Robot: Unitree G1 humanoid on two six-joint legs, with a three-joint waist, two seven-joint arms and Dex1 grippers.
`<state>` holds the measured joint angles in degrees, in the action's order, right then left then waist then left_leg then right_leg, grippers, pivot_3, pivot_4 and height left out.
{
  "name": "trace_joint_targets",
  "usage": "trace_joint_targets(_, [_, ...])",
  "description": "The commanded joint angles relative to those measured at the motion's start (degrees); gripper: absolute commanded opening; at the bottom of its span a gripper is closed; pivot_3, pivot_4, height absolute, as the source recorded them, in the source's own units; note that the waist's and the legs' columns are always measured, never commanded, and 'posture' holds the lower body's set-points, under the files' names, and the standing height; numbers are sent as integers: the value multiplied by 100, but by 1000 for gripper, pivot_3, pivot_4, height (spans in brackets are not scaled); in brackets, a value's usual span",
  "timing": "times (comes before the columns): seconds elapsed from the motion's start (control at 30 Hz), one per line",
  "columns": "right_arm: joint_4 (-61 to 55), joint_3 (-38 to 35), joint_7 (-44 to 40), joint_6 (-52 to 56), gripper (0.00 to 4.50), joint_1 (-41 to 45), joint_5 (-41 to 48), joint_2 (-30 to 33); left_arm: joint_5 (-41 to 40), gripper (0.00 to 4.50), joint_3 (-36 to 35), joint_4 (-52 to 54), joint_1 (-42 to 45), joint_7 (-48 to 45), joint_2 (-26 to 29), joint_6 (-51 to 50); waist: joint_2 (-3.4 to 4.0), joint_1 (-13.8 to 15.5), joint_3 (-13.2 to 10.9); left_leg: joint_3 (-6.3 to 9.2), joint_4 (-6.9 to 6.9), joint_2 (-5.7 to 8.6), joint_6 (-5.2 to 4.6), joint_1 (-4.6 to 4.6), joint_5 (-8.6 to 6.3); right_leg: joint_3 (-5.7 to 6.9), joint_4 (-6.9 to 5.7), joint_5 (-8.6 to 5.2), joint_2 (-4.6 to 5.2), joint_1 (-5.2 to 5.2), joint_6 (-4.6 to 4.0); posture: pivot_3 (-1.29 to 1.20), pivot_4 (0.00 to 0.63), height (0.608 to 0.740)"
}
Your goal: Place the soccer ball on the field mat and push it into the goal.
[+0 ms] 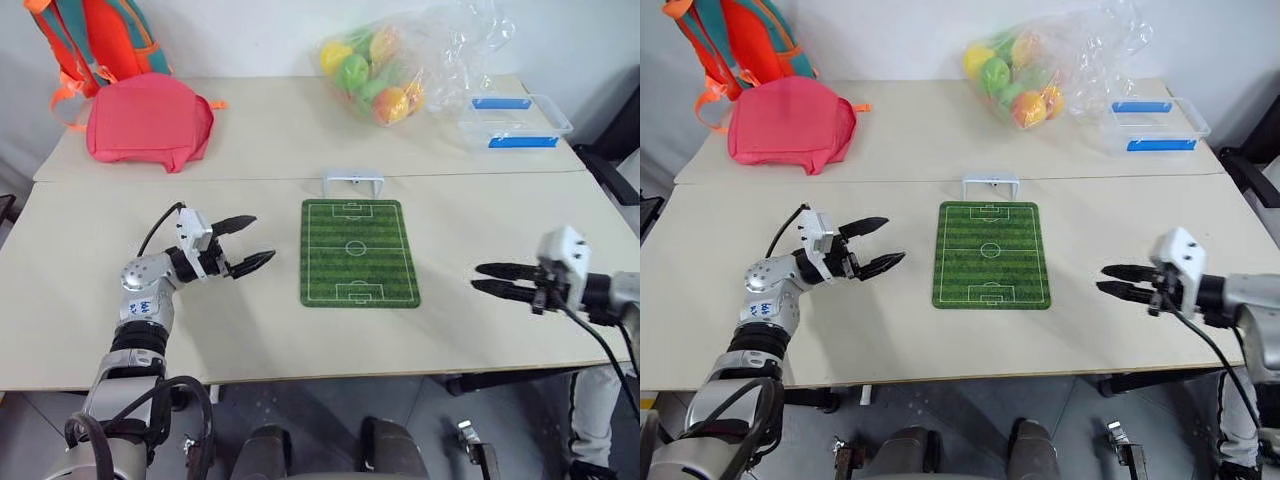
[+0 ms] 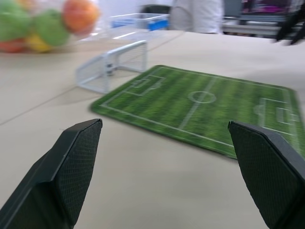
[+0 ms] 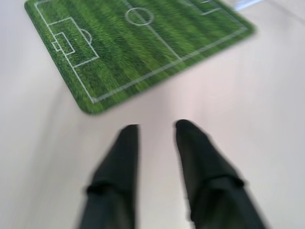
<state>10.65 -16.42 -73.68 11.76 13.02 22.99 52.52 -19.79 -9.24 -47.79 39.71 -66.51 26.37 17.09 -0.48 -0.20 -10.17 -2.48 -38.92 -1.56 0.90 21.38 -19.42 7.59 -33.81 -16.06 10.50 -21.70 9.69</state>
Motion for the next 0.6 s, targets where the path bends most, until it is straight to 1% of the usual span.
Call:
trace_joint_targets(0.03, [346,-608,-295,-435,2660,-195,270,188,-281,4500,-321,133,19,-91,216,-259,-1,2,0,0,0,-1,0,-4,0,0,-1,0,0,2,0,0,150,740])
trace_joint_targets(0.2, [644,-897,-391,-669,4411,-305,404,159,-347,4500,-463,200,-88,-181,358,-495,0,10,0,0,-1,-1,0,-9,0,-2,-1,0,0,8,0,0,150,740])
trace_joint_targets(0.23, [650,-923,-390,-652,4485,-320,431,153,-370,4500,-495,222,-131,-217,398,-528,0,11,0,0,-1,-2,0,-9,0,-2,-1,0,0,8,0,0,150,740])
trace_joint_targets(0.33, [731,-907,-376,-854,4485,-329,368,156,-373,4500,-555,180,-203,-284,506,-599,0,7,0,0,-1,-2,1,-10,0,-1,-2,0,0,8,0,0,150,740])
trace_joint_targets(0.47, [693,-898,-279,-888,4485,-353,427,83,-393,4500,-605,215,-237,-294,514,-652,0,20,0,0,-2,-2,1,-10,0,-2,-2,0,0,9,0,0,150,740])
trace_joint_targets(0.53, [496,-955,-92,-836,4485,-480,470,-15,-463,4500,-655,338,-306,-380,506,-679,0,31,0,1,-3,-2,1,-10,0,-1,-2,0,0,9,0,0,150,740])
trace_joint_targets(0.6, [195,-1072,365,-866,4485,-628,460,-231,-434,4500,-654,484,-412,-332,517,-717,0,34,0,2,-1,-2,1,-9,-1,0,-1,0,0,9,0,0,150,740])
